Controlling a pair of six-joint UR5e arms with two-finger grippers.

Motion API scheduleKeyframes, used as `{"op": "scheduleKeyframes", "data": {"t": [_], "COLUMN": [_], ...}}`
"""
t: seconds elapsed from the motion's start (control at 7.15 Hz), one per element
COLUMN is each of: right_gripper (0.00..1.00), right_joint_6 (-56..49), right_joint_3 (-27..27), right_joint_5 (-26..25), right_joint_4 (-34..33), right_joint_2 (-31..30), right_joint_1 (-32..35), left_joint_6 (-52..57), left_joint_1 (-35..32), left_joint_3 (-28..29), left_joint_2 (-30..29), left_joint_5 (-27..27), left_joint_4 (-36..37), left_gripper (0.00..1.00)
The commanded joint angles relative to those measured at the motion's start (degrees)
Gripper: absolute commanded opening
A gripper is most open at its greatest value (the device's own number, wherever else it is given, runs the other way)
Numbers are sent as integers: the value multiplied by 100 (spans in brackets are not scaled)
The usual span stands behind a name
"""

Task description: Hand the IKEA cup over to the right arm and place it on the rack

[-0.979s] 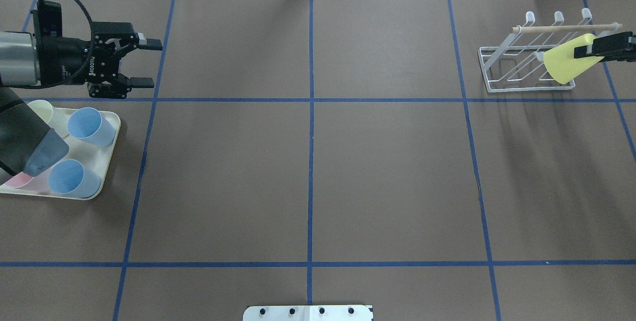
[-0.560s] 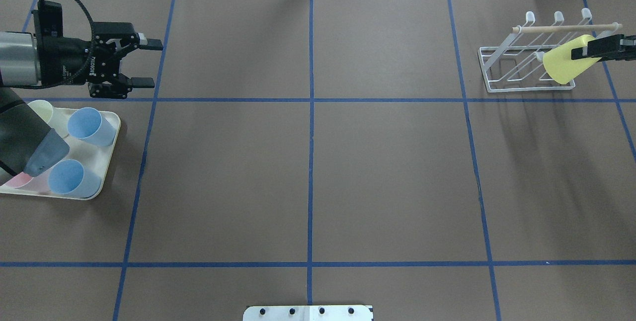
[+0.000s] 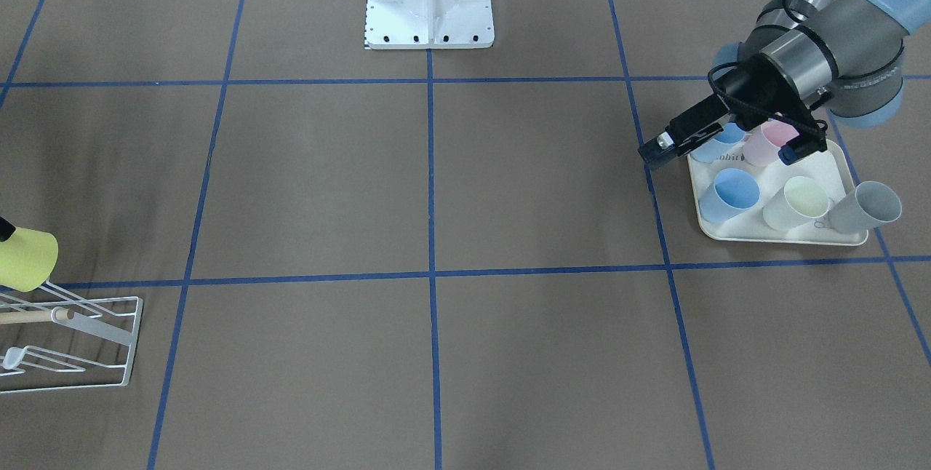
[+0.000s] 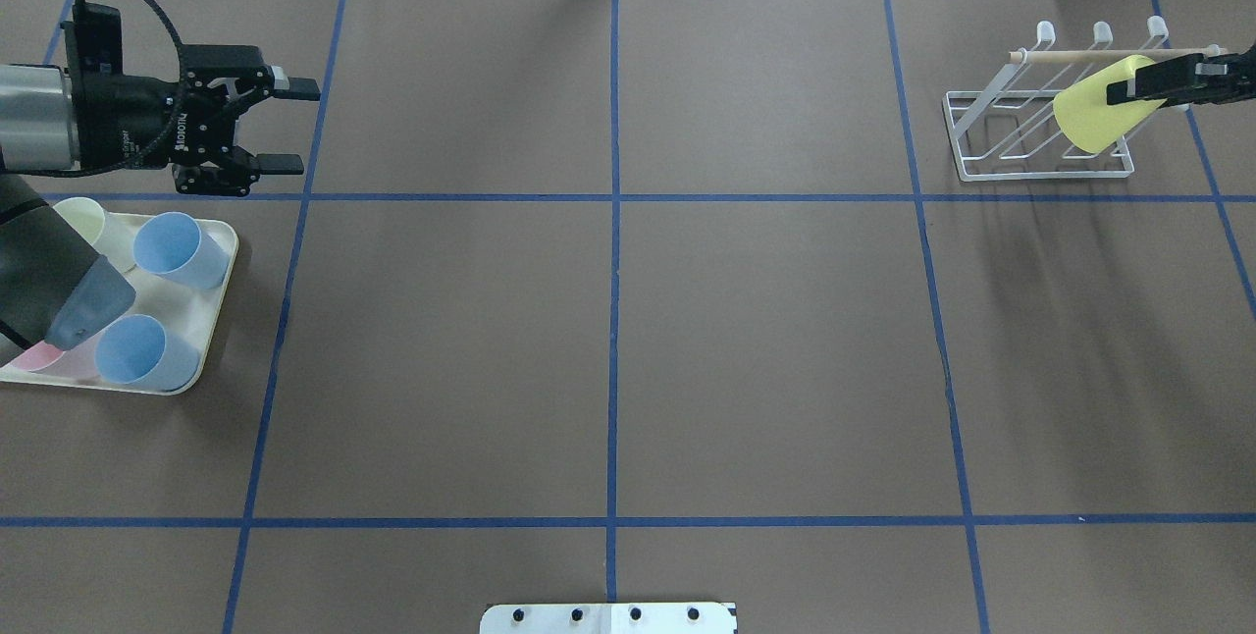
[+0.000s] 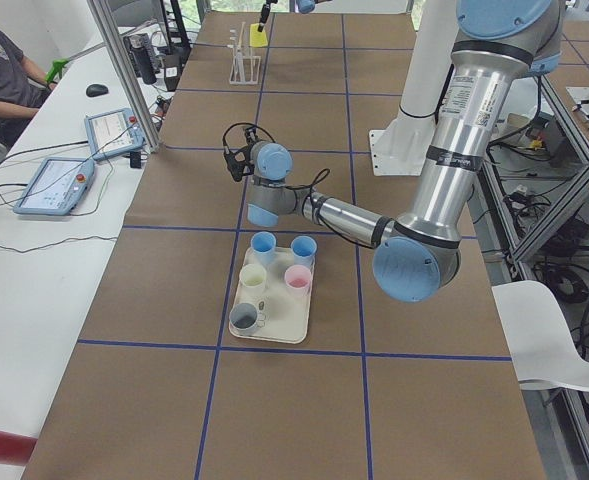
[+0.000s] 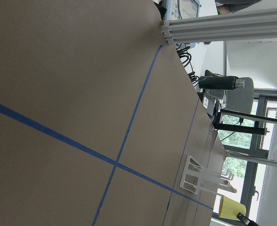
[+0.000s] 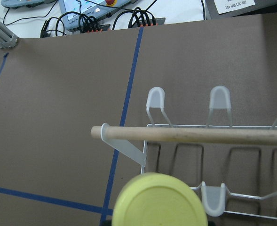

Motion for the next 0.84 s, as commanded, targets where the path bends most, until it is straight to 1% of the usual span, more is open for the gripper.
{"op": "scheduleKeyframes", "data": {"t": [0.0,0.28,0.42,0.56,0.7], "right_gripper": [12,14,27,57,86], "right_joint_6": [-78,-174,-193,-193,-193], "right_joint_3": [-7,-16,-34,-77,-69], "right_joint_5": [-130,-261,-279,-314,-576], "right_joint_4": [-107,-125,-125,-134,-134], "right_joint_2": [22,14,5,13,5], "right_joint_1": [-111,-234,-278,-287,-339], "left_joint_6": [0,0,0,0,0], "left_joint_1": [0,0,0,0,0], "left_joint_3": [0,0,0,0,0], "left_joint_2": [2,2,2,2,2], "left_joint_5": [7,7,7,7,7], "left_joint_4": [-9,-9,-9,-9,-9], "left_gripper": [100,100,100,100,100]}}
